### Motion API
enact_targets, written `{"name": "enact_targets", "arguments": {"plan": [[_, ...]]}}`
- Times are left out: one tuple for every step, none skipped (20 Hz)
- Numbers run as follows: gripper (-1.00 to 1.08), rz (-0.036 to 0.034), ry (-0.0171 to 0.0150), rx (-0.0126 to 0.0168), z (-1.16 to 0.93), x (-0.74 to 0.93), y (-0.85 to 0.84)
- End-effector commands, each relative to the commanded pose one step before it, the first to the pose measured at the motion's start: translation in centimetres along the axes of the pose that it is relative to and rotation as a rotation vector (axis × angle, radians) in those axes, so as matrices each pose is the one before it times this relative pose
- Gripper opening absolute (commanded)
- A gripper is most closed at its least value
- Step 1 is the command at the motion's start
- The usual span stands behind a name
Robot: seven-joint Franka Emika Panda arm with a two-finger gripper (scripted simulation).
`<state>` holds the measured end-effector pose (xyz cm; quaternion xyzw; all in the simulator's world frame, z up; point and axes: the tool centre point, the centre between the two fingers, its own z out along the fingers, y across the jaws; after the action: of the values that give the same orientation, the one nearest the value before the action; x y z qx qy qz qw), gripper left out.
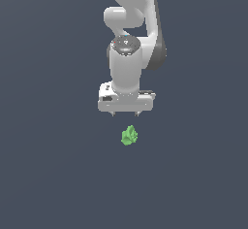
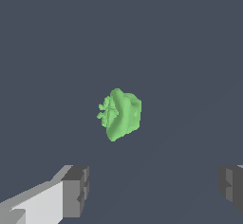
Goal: Pick up the object and move it to a goal position.
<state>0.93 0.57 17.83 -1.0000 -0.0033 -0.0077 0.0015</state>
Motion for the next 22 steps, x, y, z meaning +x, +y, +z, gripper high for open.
{"name": "enact_targets", "arguments": {"plan": [[1.00,0.00000,0.00000,0.00000,0.000,0.000,0.001],[1.00,-0.00128,-0.00045,-0.00023,0.003,-0.010,-0.020],[1.00,-0.00405,-0.00147,-0.00070,0.018,-0.027,-0.076],[1.00,-0.00648,-0.00233,-0.00111,0.024,-0.045,-0.113],[1.00,-0.00890,-0.00317,-0.00151,0.027,-0.063,-0.154],[1.00,-0.01110,-0.00388,-0.00186,0.022,-0.081,-0.184],[1.00,-0.01248,-0.00423,-0.00204,0.003,-0.097,-0.195],[1.00,-0.01025,-0.00331,-0.00162,-0.021,-0.087,-0.147],[1.00,-0.00743,-0.00225,-0.00112,-0.037,-0.070,-0.094],[1.00,-0.00481,-0.00131,-0.00068,-0.044,-0.053,-0.049],[1.00,-0.00241,-0.00054,-0.00030,-0.040,-0.034,-0.014],[1.00,0.00000,0.00000,0.00000,-0.019,-0.011,0.028],[1.00,0.00088,0.00038,0.00017,0.012,0.017,-0.019],[1.00,0.00292,0.00062,0.00035,0.048,0.038,0.027],[1.00,0.00321,0.00037,0.00028,0.101,0.063,-0.010],[1.00,0.00377,0.00023,0.00027,0.148,0.085,-0.029],[1.00,0.00452,0.00014,0.00027,0.194,0.107,-0.042],[1.00,0.00534,0.00009,0.00029,0.241,0.128,-0.056],[1.00,0.00636,0.00011,0.00034,0.287,0.150,-0.068],[1.00,0.00764,0.00023,0.00043,0.334,0.173,-0.075],[1.00,0.00901,0.00035,0.00053,0.383,0.195,-0.081],[1.00,0.01015,0.00041,0.00058,0.434,0.215,-0.095]]}}
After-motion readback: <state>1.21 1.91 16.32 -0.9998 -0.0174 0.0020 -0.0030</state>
